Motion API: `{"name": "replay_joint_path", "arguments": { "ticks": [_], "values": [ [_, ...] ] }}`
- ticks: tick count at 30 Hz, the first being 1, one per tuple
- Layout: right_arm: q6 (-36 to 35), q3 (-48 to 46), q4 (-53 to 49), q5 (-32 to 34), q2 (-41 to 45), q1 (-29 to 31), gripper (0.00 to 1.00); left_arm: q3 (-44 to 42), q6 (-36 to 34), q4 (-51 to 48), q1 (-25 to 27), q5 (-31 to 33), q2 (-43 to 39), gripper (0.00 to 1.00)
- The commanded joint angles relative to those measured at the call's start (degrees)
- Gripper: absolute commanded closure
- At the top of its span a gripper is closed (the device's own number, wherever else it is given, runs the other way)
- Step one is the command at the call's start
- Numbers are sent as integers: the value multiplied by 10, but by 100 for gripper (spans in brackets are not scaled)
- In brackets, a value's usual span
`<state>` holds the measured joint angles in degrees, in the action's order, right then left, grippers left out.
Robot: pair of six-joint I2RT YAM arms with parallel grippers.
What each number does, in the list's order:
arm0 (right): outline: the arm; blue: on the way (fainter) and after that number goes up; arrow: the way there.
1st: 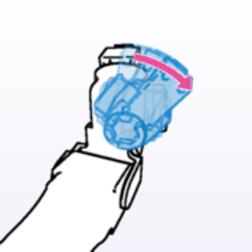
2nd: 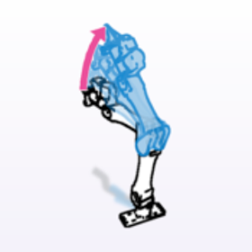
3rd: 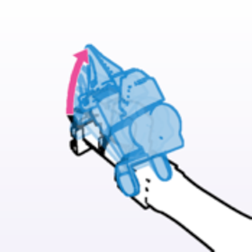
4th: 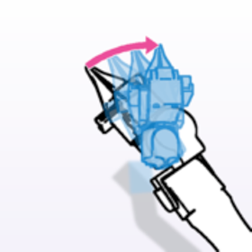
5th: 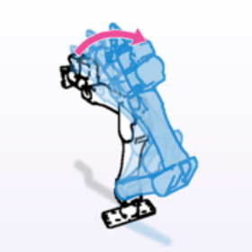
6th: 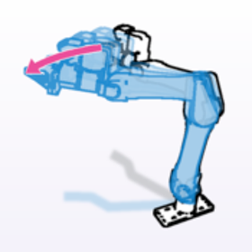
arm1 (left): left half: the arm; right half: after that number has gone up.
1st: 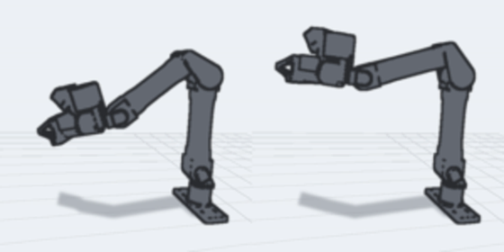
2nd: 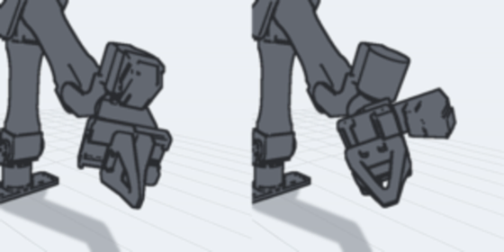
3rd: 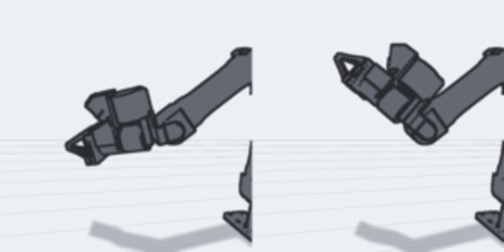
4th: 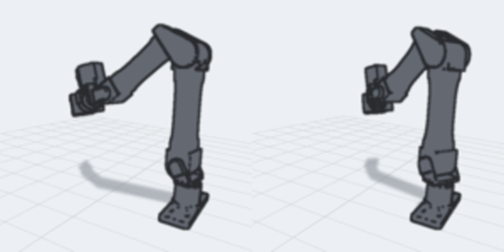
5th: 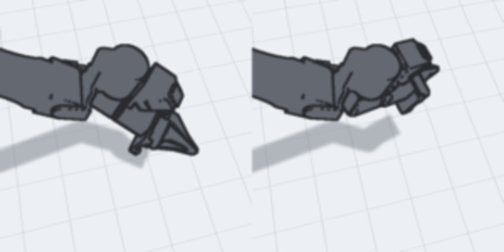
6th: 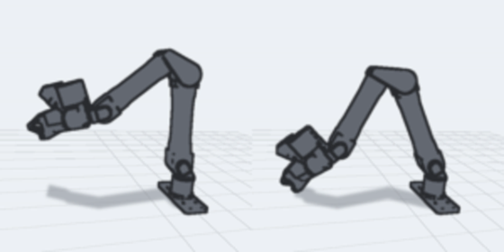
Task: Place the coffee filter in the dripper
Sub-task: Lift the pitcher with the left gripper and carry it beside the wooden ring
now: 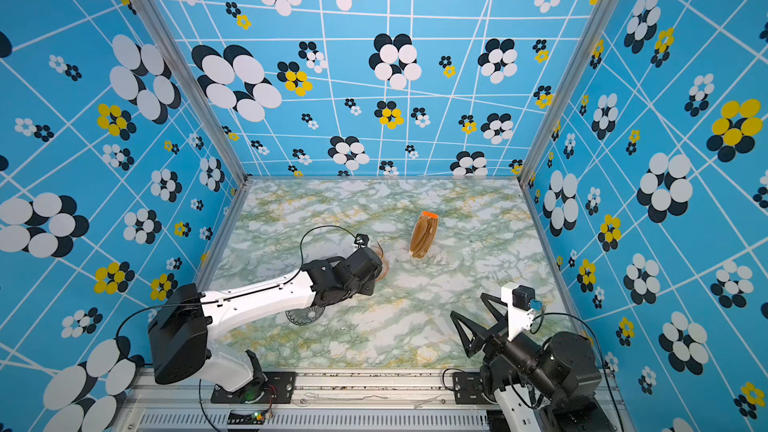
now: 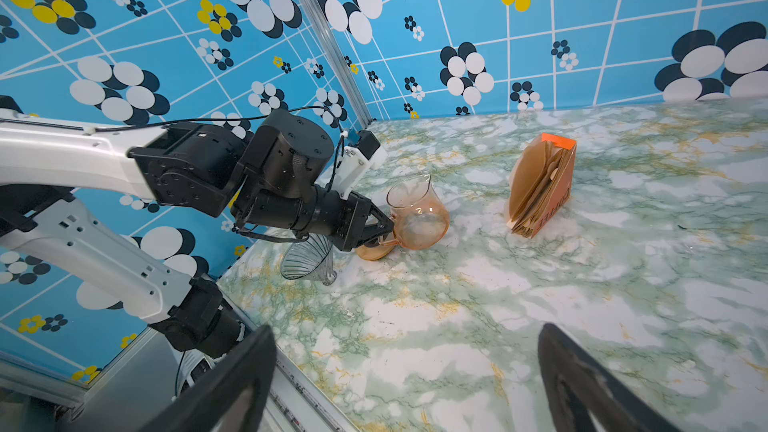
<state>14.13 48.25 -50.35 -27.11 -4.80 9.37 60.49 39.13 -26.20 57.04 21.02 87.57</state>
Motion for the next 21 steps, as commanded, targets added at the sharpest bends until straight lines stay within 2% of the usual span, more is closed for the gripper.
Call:
{"name": "replay_joint_path", "arguments": {
  "ticks": [1, 13, 21],
  "values": [
    [-2, -5, 13, 5, 7, 4, 1, -10, 35, 6, 19, 38, -20, 88],
    [-5, -4, 13, -7, 3, 4, 1, -31, 87, 16, 66, 58, -6, 88],
    [-4, -4, 13, -8, 4, 4, 1, -49, 111, 27, 80, 59, 0, 89]
  ]
}}
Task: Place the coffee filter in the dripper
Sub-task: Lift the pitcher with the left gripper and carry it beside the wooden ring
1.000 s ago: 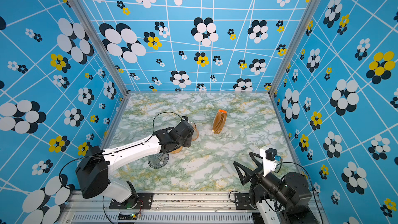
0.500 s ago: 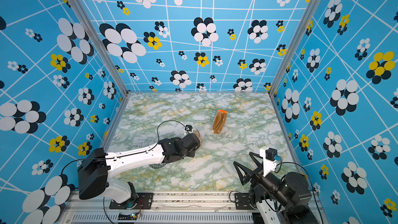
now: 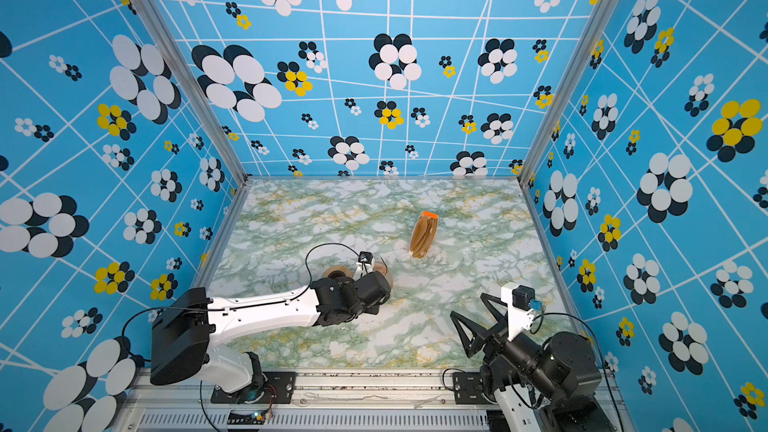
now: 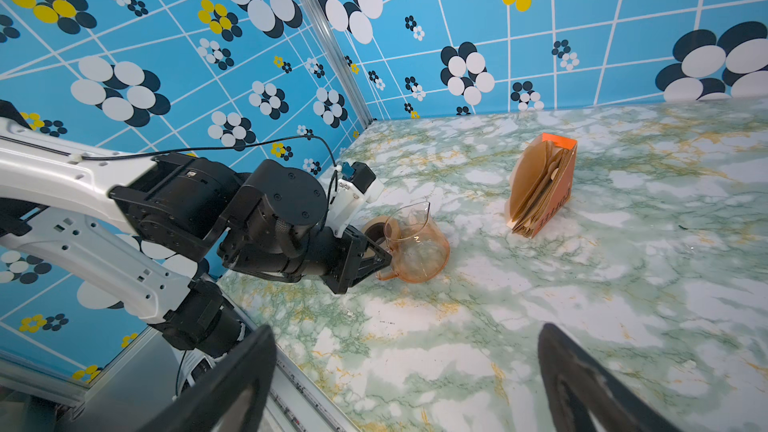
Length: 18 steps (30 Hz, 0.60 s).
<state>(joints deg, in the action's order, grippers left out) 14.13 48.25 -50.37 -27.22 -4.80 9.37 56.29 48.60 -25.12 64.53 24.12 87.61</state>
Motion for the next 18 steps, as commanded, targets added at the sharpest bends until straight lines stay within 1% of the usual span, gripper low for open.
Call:
{"name": "replay_joint_path", "arguments": {
  "ticks": [1, 18],
  "values": [
    [-5, -4, 13, -7, 4, 4, 1, -9, 18, 17, 6, 29, 0, 88],
    [-4, -3, 13, -10, 4, 4, 1, 4, 22, 30, 9, 22, 30, 87]
  ]
}}
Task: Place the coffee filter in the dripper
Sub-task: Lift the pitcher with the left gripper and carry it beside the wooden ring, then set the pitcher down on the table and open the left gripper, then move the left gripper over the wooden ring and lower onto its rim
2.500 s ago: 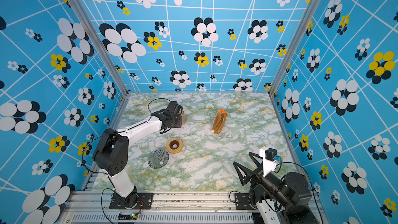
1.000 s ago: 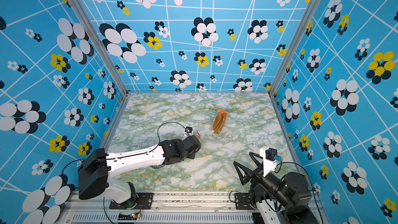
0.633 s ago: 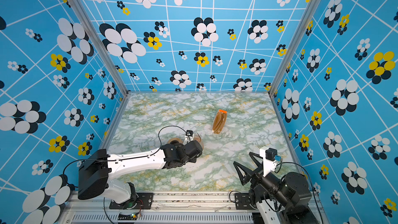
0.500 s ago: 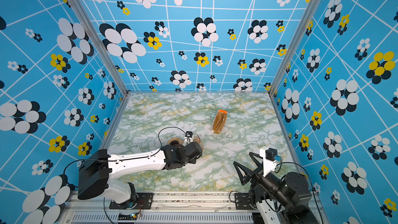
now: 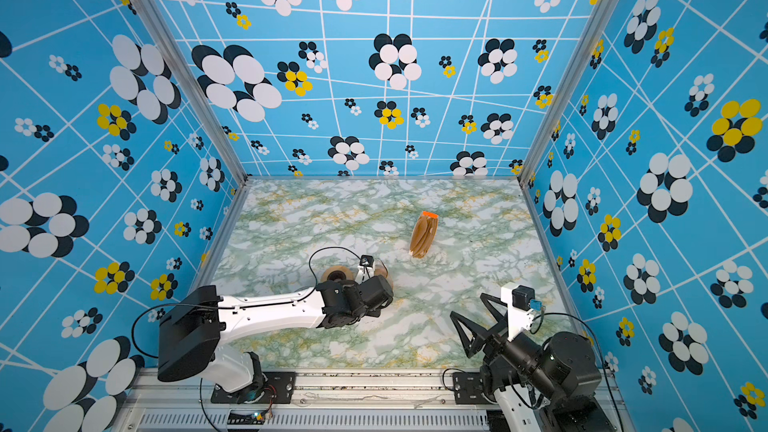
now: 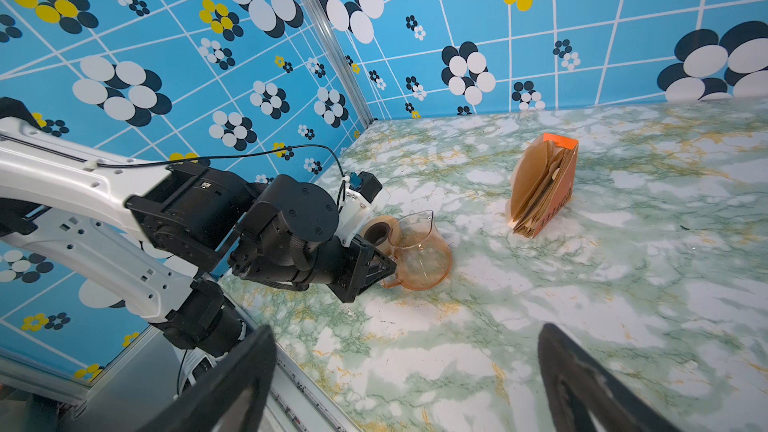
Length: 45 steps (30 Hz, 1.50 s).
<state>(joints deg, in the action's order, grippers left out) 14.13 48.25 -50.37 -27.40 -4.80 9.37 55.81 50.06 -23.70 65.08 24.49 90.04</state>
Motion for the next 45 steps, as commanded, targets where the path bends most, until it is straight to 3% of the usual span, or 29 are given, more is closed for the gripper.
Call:
{"name": "replay_joint_path", "arguments": {
  "ticks": [1, 11, 26, 34, 38, 45],
  "values": [
    [-4, -4, 13, -8, 4, 4, 1, 10, 8, 18, 4, 17, 8, 87],
    [-5, -4, 12, -6, 5, 3, 1, 19, 9, 23, 6, 12, 26, 85],
    [-6, -3, 12, -11, 3, 4, 1, 27, -1, 4, 8, 18, -1, 60],
    [-20, 20, 9, -78, -56, 4, 1, 26, -39, -12, 0, 9, -68, 50],
    [-19, 32, 17, -79, -79, 4, 1, 35, -77, -31, -29, -41, -104, 49],
    [-17, 29, 44, -30, -101, 4, 1, 19, -127, -28, -154, -208, -172, 49]
  ]
}}
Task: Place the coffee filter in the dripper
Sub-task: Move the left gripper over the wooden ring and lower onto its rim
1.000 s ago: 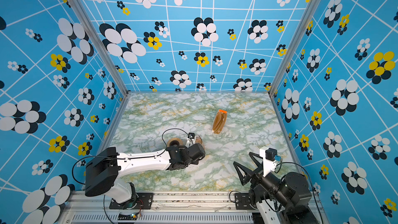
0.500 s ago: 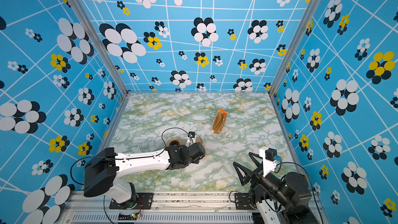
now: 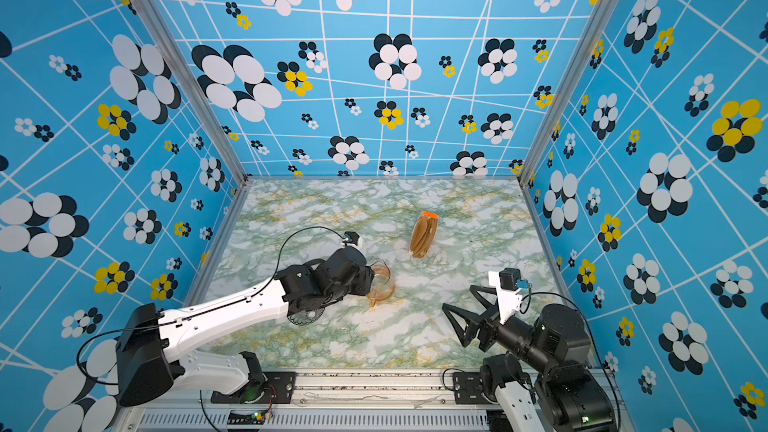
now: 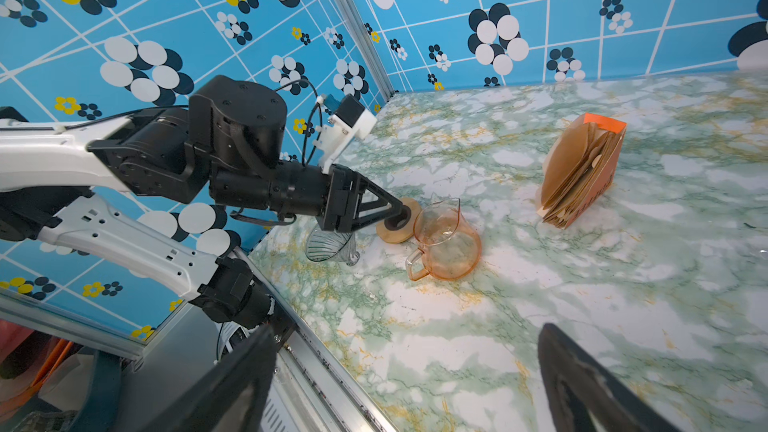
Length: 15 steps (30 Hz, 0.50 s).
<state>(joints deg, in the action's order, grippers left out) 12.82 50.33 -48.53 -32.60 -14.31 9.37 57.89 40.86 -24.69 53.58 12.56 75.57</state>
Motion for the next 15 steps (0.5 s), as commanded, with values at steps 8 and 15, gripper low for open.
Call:
{"name": "replay_joint_path", "arguments": {
  "ticks": [8, 15],
  "values": [
    [-19, -6, 30, -22, -25, 4, 1, 8, -127, -66, -203, -258, -36, 47],
    [-8, -30, 42, -7, -14, 4, 1, 41, -211, -136, -285, -316, 33, 47]
  ]
}}
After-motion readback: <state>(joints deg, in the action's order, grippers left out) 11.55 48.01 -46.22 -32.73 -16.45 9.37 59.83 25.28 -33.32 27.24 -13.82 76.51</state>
